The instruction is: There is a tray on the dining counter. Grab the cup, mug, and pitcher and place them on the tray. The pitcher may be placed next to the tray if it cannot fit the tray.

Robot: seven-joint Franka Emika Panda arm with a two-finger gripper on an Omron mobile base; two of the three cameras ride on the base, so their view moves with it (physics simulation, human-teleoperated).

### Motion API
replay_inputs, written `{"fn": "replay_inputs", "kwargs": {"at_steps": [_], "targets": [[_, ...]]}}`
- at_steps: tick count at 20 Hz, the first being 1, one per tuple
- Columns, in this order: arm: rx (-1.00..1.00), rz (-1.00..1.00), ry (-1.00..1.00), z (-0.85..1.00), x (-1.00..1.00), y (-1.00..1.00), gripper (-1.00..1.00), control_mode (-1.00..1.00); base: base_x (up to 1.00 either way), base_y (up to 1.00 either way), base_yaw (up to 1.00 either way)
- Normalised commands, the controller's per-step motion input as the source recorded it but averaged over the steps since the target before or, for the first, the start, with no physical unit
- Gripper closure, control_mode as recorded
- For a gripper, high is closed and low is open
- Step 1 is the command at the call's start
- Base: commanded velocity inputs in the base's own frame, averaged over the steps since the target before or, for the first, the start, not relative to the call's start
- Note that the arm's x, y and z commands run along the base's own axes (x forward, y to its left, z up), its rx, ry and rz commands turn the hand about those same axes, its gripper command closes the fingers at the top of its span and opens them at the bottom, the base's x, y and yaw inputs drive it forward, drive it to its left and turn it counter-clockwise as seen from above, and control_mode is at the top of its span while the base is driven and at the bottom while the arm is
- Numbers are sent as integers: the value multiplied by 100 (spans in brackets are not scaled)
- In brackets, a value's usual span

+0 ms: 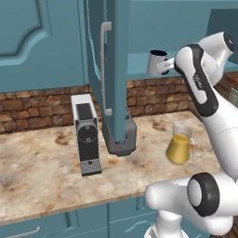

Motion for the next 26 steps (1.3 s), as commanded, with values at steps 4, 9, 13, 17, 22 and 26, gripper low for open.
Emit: {"fn": "replay_inputs", "kwargs": {"at_steps": [4, 9, 13, 17, 22, 26], "targets": [[0, -3, 2, 0, -71, -6, 100, -100, 0, 0, 0], [0, -3, 7, 0, -67, 0, 100, -100, 0, 0, 0], [0, -5, 3, -1, -62, 0, 100, -100, 0, 0, 0], [0, -11, 0, -4, -48, -7, 100, -100, 0, 0, 0], [0, -20, 0, -8, -29, -12, 100, -100, 0, 0, 0], [0, -12, 0, -3, -4, 0, 100, -100, 0, 0, 0]]}}
